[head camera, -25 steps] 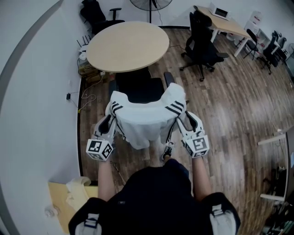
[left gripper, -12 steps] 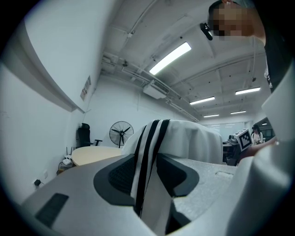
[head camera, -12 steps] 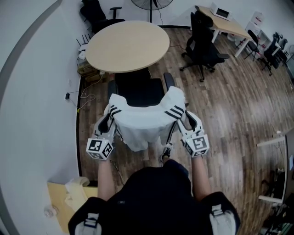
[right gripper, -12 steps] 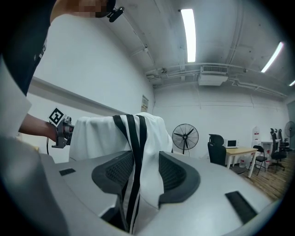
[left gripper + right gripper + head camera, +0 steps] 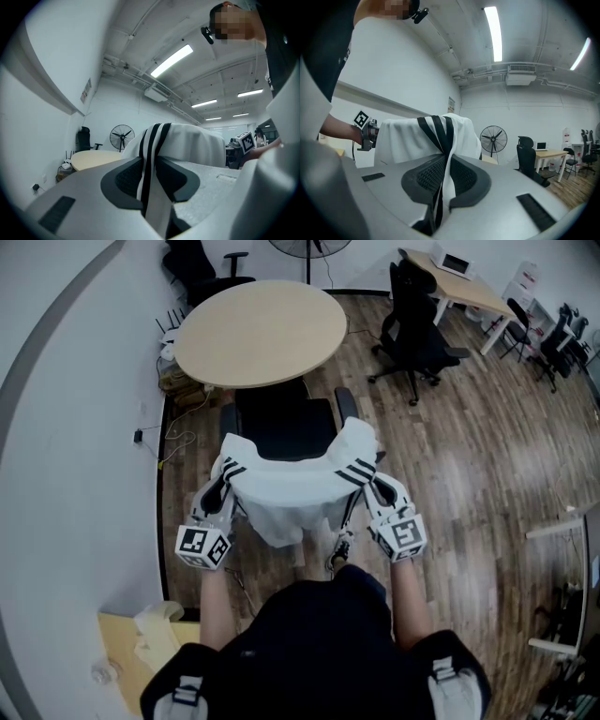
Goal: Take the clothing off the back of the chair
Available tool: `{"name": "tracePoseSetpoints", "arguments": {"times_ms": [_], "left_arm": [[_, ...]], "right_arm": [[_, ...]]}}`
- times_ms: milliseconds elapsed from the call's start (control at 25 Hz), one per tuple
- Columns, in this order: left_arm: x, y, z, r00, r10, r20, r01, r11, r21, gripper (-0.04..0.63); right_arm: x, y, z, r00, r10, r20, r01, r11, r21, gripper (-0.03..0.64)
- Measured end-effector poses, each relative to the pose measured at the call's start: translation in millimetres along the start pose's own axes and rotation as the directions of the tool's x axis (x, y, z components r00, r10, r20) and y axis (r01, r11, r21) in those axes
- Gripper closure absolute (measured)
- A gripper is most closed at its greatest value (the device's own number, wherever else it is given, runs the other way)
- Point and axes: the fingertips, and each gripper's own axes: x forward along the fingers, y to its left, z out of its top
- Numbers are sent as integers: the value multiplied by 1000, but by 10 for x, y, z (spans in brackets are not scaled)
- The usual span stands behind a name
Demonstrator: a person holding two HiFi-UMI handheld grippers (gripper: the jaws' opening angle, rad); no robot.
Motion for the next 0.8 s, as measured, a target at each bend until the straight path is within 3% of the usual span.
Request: {"name": "tracePoseSetpoints", "arguments": {"times_ms": [160,440,600,800], "left_arm": [[-3,-24,29,1000,-12,11,12,1000,-6,575],[-103,-17,58,998,20,58,-18,999,-40,583],[-162,-37,109,997,24,77,-21,999,-38,583],[-237,-98,124,996,12,92,-9,999,-34,584]], "right_arm": [[-1,2,-6,1000,-3,-10,3,1000,-13,603],[-73,-17,30,1000,-17,-10,17,1000,-4,604],[-159,-17,2,1000,-1,12,0,997,79,606],[-234,-11,12,1000,-8,29,5,995,101,606]]}}
